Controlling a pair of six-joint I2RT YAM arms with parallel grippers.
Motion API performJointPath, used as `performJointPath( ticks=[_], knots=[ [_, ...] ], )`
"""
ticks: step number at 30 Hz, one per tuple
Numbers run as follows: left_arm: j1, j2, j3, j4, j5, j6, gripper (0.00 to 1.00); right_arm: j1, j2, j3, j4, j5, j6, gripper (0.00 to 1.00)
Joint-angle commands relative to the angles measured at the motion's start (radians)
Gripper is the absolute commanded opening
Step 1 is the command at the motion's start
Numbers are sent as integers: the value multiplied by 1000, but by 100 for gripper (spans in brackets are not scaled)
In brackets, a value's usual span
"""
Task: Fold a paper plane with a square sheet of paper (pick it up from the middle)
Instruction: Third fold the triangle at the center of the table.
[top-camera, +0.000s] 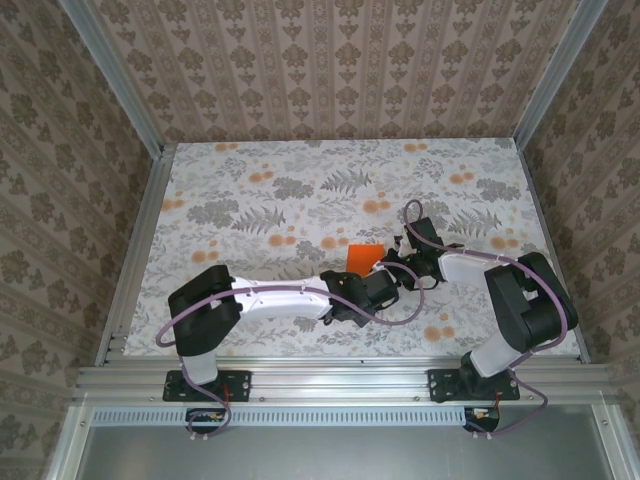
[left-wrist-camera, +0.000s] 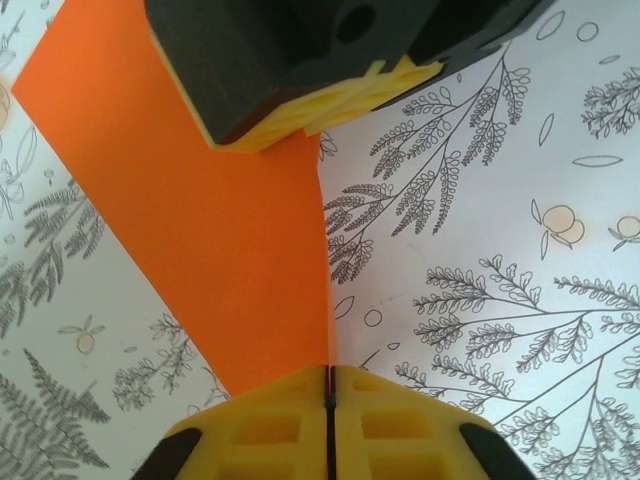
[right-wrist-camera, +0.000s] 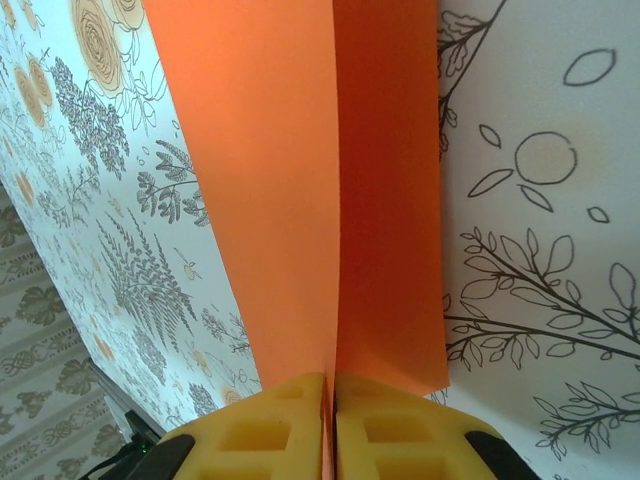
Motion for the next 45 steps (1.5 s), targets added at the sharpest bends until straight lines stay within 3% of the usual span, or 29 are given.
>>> performJointPath(
  ticks=[1,7,14,17,24,36,45],
  knots=[
    [15,-6,20,3,26,8,0,6,12,27,-41,-6,-35,13],
    [54,-27,-9,38,144,25,0,-17,-46,69,-189,58,-128,29],
    [76,-34,-12,39,201,31,0,-43,-94,155,-316,138,-214,33],
    [79,-32,-10,38,215,31,0,-43,-80,178,-291,115,-213,31],
    [86,-28,2,23,221,36,0,-38,44,235,-229,14,-219,13],
    [120,-6,48,-5,313,67,0,-24,288,397,-406,55,-474,12],
    [186,23,81,-18,415,64,0,-21,321,427,-453,48,-579,12]
  ],
)
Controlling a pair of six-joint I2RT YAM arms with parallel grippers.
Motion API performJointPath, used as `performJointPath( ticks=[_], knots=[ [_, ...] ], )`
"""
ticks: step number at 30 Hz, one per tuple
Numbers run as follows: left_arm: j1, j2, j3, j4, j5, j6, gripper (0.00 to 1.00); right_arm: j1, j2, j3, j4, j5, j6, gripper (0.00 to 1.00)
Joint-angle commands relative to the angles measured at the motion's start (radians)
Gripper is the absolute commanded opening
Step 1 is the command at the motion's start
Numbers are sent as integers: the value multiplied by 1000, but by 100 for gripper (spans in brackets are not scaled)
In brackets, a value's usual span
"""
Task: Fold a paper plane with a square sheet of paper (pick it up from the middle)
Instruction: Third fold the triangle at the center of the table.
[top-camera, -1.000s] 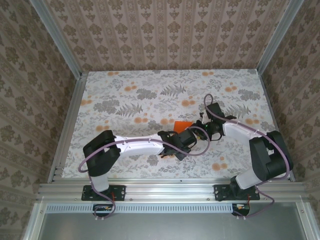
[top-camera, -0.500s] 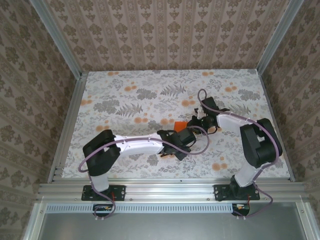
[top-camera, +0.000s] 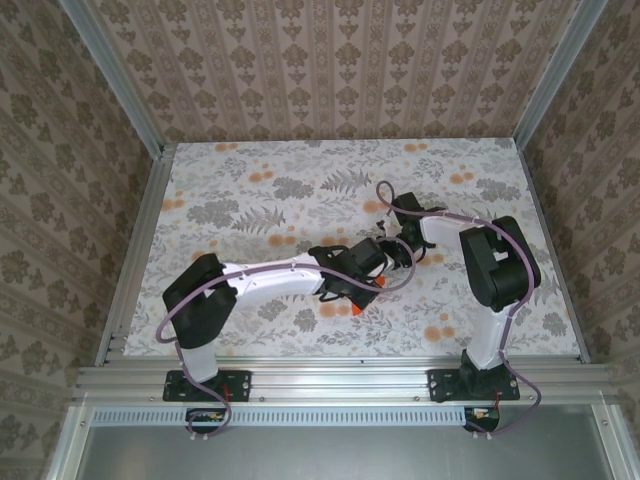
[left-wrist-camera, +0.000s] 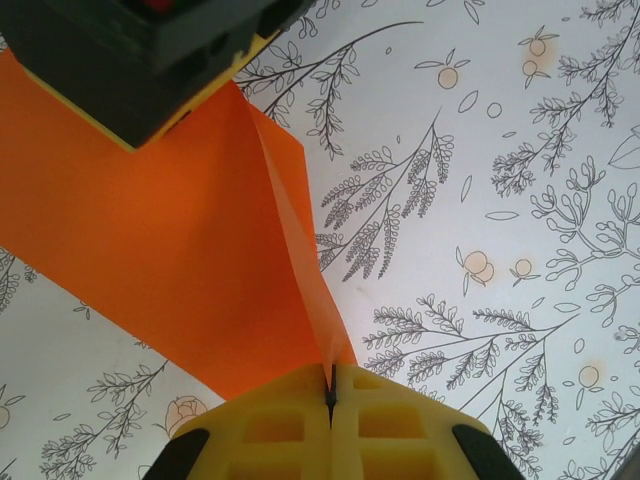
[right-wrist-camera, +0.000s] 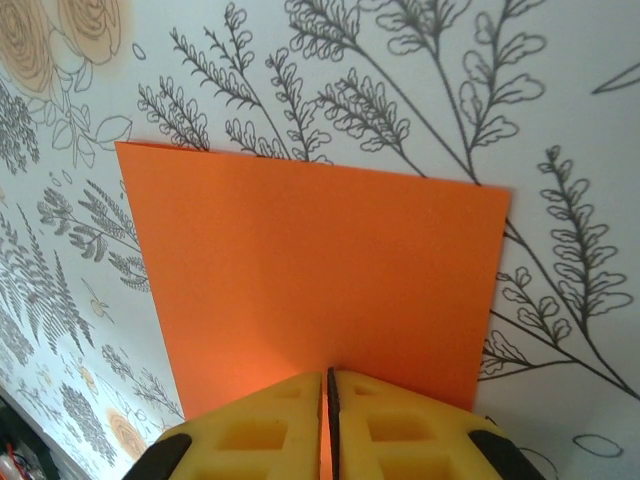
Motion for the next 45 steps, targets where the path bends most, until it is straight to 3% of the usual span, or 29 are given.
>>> performJointPath(
  ticks=[1,19,26,45],
  knots=[
    [26,25,31,-32,64,20,0,6,16,26,-58,-6,-64,12],
    [104,43,-6,-9,72,18,0,7,19,9,-27,-43,-41,12],
    [140,42,-6,-5,123,45,1,6,30,8,-36,-38,-55,11],
    [178,95,-2,1,142,78,2,7,31,20,-26,-51,-34,11]
  ],
)
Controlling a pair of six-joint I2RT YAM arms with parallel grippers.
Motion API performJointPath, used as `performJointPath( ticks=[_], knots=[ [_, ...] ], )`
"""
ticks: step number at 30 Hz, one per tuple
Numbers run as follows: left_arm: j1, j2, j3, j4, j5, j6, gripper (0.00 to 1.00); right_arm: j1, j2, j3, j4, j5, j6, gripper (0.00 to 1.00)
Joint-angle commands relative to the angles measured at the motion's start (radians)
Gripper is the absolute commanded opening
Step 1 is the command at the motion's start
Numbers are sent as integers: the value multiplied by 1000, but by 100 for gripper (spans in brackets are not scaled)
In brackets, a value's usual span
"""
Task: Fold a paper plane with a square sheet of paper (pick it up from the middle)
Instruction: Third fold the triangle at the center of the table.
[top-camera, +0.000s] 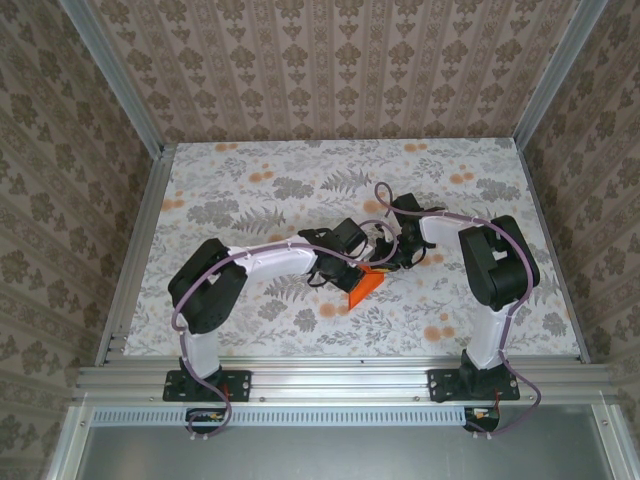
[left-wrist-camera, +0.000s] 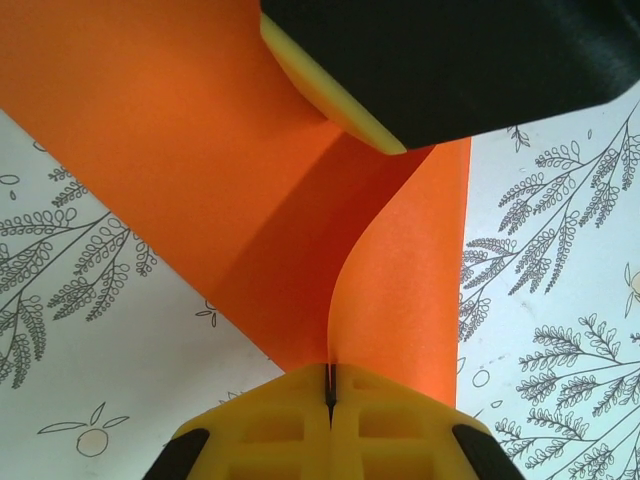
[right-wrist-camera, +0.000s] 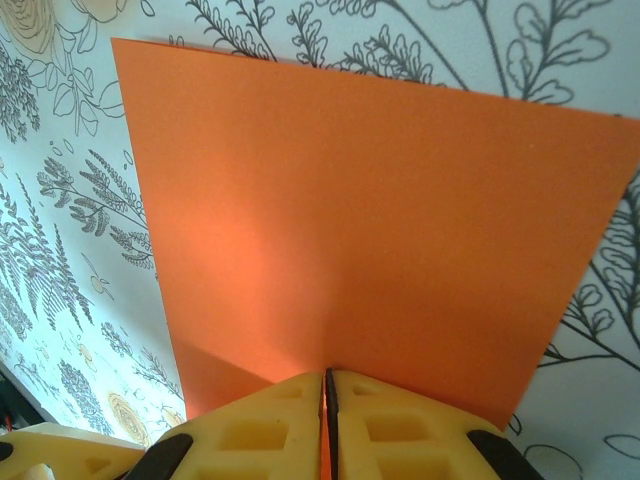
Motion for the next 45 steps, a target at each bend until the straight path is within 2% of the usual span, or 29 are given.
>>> performJointPath(
  ticks=[1,10,19,29,38,45],
  knots=[
    [11,18,0,14,15,27,2,7,21,19,-9,-23,-1,12],
    [28,33,7,30,38,52,3,8,31,12,-1,-29,5,11],
    [34,50,19,34,111,63,4,6,25,12,16,-40,21,12],
    [35,53,14,6,27,37,4,6,20,10,9,-25,25,12],
    [32,49,-13,45,91,6,5,6,19,9,13,-23,33,13],
    [28,45,-18,32,78,-19,6,6,14,9,12,-13,36,13]
  ],
)
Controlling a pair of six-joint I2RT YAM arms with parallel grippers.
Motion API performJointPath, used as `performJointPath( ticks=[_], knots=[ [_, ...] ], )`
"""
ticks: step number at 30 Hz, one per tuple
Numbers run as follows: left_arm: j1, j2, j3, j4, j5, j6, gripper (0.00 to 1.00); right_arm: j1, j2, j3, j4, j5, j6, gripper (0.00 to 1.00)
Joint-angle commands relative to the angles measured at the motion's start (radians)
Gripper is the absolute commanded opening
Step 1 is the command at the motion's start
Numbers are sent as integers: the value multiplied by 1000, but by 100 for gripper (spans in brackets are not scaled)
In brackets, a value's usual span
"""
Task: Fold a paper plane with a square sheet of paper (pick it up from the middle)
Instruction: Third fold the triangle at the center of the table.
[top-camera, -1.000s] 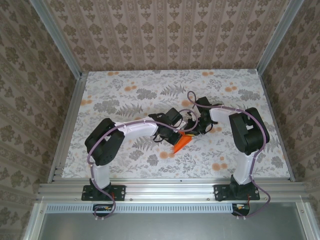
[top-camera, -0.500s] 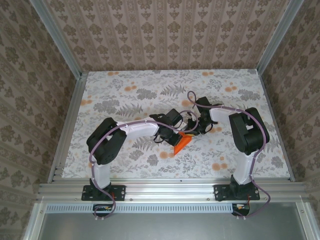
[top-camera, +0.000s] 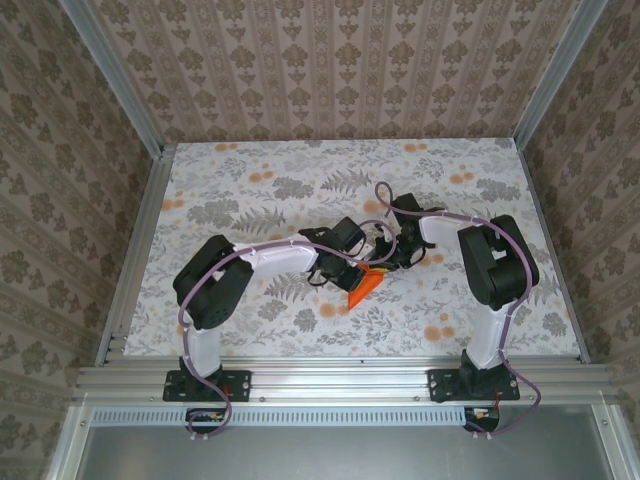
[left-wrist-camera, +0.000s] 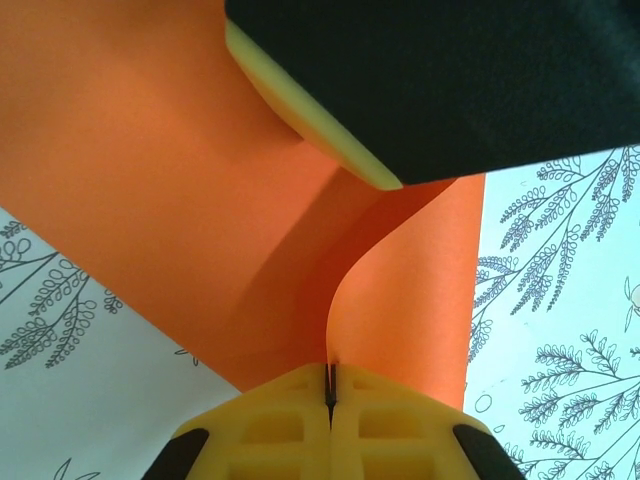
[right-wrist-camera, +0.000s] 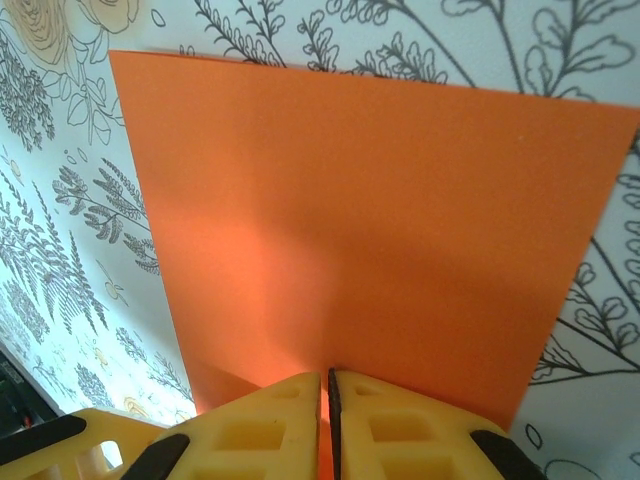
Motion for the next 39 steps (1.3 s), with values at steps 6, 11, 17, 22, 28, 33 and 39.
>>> performJointPath(
  ticks=[6,11,17,22,28,33,39],
  knots=[
    [-4,0,-39,0,2,-43,5,5,-21,1,27,17,43,14],
    [-5,-3,-51,15,1,-51,5,-11,-82,-27,81,35,96,15],
    [-10,-6,-42,8,-4,-38,5,-21,-61,-19,87,29,99,15],
    [-9,-21,-35,2,-9,-25,5,-21,-12,-19,83,28,80,13],
    [-6,-24,-3,-25,-15,-3,6,-18,28,-14,42,62,36,11],
    [2,-25,11,-28,-21,3,7,-18,27,-24,39,67,24,10],
    [13,-11,25,-40,-18,14,7,-19,28,-19,38,64,22,10]
  ],
)
